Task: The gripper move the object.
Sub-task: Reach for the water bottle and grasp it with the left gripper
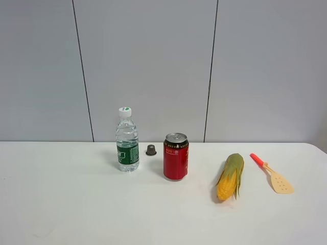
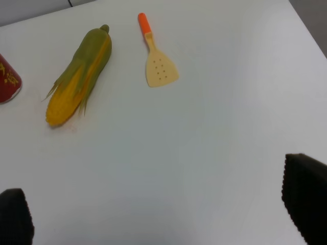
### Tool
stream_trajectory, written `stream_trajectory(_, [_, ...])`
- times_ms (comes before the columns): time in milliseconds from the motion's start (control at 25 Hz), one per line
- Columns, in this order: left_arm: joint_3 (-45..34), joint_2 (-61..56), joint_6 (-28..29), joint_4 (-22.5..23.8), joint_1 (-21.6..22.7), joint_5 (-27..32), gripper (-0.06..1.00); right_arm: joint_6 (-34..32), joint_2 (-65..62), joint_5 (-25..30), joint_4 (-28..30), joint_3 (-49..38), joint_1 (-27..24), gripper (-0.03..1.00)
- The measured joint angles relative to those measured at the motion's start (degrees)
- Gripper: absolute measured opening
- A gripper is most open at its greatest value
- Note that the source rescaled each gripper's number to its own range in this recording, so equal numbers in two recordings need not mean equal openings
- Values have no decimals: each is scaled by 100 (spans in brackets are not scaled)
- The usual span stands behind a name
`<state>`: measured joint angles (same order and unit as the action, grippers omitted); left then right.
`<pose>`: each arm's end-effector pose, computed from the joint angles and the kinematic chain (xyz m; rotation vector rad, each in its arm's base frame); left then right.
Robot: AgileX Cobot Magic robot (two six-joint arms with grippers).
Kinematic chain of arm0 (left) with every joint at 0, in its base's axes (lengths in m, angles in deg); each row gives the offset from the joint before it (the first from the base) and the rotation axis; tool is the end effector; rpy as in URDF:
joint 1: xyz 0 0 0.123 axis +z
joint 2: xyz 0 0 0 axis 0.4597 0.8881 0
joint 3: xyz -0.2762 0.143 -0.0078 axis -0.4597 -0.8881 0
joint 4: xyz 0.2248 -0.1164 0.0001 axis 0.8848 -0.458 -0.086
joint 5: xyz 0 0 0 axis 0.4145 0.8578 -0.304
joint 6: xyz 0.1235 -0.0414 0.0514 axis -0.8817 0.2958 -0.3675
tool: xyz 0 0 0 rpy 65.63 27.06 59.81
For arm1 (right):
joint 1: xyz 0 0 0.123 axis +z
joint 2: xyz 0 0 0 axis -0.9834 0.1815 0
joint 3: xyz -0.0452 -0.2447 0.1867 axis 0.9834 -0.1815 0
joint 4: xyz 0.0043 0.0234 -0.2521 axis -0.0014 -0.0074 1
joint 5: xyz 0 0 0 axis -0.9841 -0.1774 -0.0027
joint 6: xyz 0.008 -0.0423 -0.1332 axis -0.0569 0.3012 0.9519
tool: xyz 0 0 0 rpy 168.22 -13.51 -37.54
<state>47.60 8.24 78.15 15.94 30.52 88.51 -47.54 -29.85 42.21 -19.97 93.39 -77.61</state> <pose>0.0125 -0.0032 0.2586 -0.0250 2.0278 0.0148 0.0140 -0.0010 0.2559 0.0849 2.0375 0.0795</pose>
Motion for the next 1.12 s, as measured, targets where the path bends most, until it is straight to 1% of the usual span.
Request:
stream_trajectory(680, [6, 0, -7, -15, 0, 0, 47, 0, 0, 0, 0, 0, 0, 100])
stream_trajectory(760, [130, 0, -7, -189, 0, 0, 47, 0, 0, 0, 0, 0, 0, 100])
stream_trajectory(840, [419, 0, -7, -481, 0, -150, 47, 0, 0, 0, 0, 0, 0, 100])
stream_trajectory(960, [966, 121, -53, -959, 0, -885, 47, 0, 0, 0, 0, 0, 0, 100])
stream_trajectory(1040, [1288, 453, -324, -1263, 0, -1228, 47, 0, 0, 0, 0, 0, 0, 100])
stream_trajectory(1120, [1580, 910, -816, -1616, 0, -1361, 47, 0, 0, 0, 0, 0, 0, 100])
